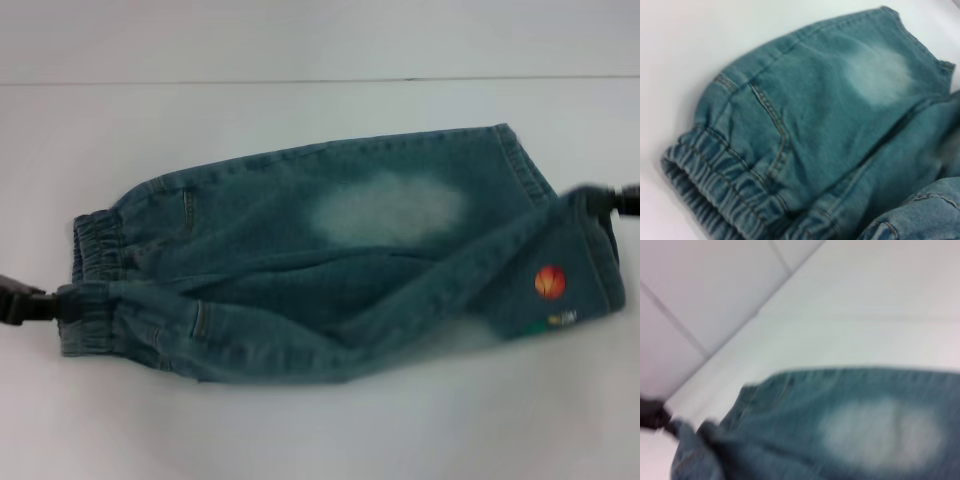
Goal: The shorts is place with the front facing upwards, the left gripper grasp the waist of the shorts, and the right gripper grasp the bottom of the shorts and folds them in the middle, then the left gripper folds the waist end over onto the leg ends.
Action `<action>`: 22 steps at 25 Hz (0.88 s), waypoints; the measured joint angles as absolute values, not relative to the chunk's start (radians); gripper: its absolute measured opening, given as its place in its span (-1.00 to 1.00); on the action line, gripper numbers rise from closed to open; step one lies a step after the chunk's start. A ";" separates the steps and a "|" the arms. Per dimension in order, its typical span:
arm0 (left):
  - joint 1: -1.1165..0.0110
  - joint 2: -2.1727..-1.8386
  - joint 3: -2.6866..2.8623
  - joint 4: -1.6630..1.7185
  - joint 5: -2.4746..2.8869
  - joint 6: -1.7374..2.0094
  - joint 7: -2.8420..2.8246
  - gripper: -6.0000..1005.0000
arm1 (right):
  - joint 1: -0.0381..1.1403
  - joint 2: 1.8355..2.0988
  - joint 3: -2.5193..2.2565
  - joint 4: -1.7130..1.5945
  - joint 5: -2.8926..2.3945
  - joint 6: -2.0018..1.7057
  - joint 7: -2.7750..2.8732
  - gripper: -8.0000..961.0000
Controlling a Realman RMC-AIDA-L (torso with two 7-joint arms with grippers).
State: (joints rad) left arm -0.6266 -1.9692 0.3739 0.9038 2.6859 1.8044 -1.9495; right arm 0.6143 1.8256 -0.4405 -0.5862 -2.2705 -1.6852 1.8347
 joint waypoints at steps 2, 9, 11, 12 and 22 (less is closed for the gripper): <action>-0.635 -1.969 0.373 0.880 2.685 1.767 -1.961 -0.90 | 0.616 1.831 -0.440 -0.566 -2.222 -1.631 1.832 -0.90; -0.648 -1.969 0.371 0.840 2.636 1.636 -2.018 -0.90 | 0.623 1.885 -0.453 -0.539 -2.148 -1.426 1.821 -0.90; -0.648 -1.970 0.372 0.838 2.614 1.600 -2.035 -0.90 | 0.630 1.907 -0.459 -0.536 -2.149 -1.350 1.819 -0.90; -0.648 -1.972 0.372 0.838 2.604 1.584 -2.040 -0.90 | 0.633 1.915 -0.462 -0.534 -2.149 -1.324 1.817 -0.90; -0.641 -1.979 0.372 0.834 2.517 1.492 -2.044 -0.90 | 0.660 1.967 -0.467 -0.514 -2.120 -1.133 1.782 -0.90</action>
